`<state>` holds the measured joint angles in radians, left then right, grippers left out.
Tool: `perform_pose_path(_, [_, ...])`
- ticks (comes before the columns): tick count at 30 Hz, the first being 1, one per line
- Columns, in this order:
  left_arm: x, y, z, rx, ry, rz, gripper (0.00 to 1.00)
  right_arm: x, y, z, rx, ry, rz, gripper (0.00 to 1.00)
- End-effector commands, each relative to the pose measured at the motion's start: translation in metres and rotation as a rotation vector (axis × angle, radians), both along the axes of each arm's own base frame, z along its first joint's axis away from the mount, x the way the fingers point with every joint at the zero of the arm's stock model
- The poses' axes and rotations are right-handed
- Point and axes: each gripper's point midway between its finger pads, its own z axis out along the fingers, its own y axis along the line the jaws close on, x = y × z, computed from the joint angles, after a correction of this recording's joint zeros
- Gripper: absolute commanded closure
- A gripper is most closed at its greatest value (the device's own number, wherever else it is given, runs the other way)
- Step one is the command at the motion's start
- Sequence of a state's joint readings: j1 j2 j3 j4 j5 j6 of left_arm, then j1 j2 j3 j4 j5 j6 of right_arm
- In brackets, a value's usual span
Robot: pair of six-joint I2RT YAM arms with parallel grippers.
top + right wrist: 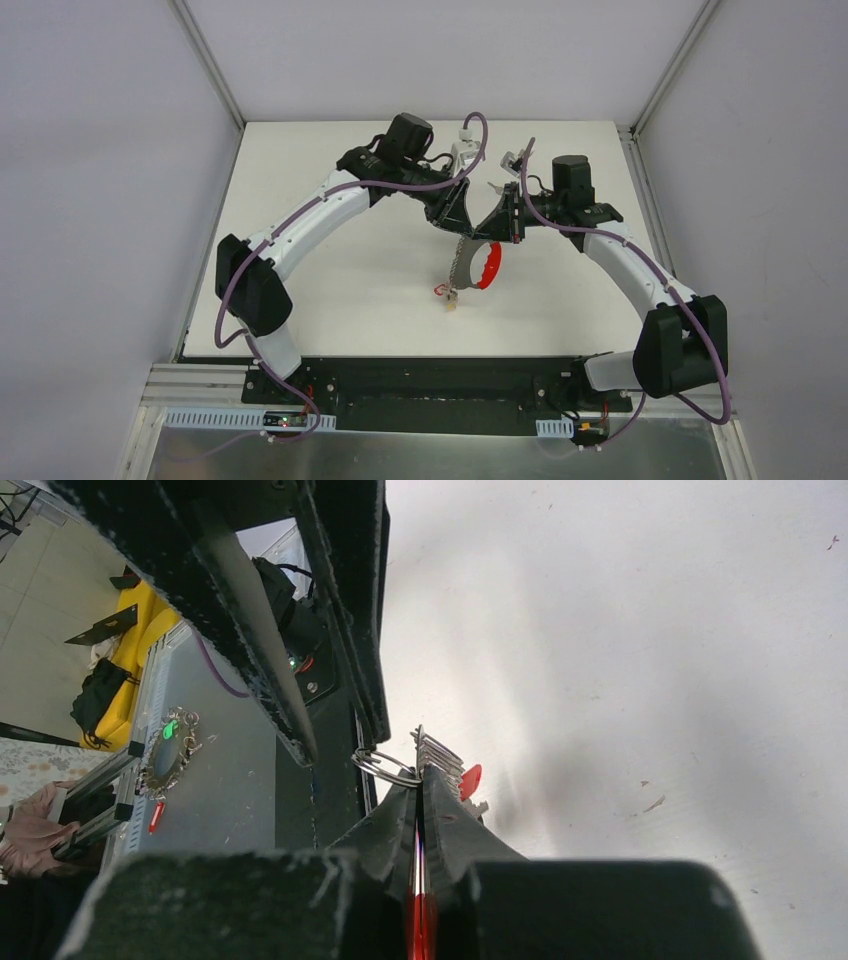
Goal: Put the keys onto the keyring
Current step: Adjust the keyring at the center of the board.
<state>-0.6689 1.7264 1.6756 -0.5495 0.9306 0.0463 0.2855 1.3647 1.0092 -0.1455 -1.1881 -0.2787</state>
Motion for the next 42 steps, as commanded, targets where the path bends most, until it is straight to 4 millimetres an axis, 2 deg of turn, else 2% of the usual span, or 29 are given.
perform_pose_path(1, [0.002, -0.007, 0.008, -0.008, -0.047, -0.023, 0.75, -0.003, 0.003, 0.009, 0.034, -0.019, 0.035, 1.00])
perform_pose_path(10, [0.005, -0.010, 0.003, 0.007, -0.054, -0.029, 0.77, -0.002, 0.003, 0.007, 0.034, -0.009, 0.037, 1.00])
perform_pose_path(17, [0.006, -0.010, 0.001, 0.011, -0.059, -0.032, 0.90, -0.001, 0.004, 0.006, 0.032, -0.005, 0.034, 1.00])
perform_pose_path(26, [0.009, -0.015, 0.002, 0.006, -0.039, -0.029, 1.00, -0.001, 0.004, 0.006, 0.030, -0.005, 0.030, 1.00])
perform_pose_path(31, [0.006, -0.019, 0.005, -0.012, 0.007, -0.043, 1.00, -0.001, 0.003, 0.006, 0.026, -0.019, 0.030, 1.00])
perform_pose_path(37, [-0.003, -0.019, 0.012, -0.034, 0.182, -0.038, 1.00, -0.005, -0.004, 0.008, -0.015, -0.110, 0.036, 0.85])
perform_pose_path(42, [-0.017, -0.016, 0.010, 0.013, 0.357, -0.049, 1.00, -0.008, -0.010, 0.018, -0.054, -0.210, 0.037, 0.76])
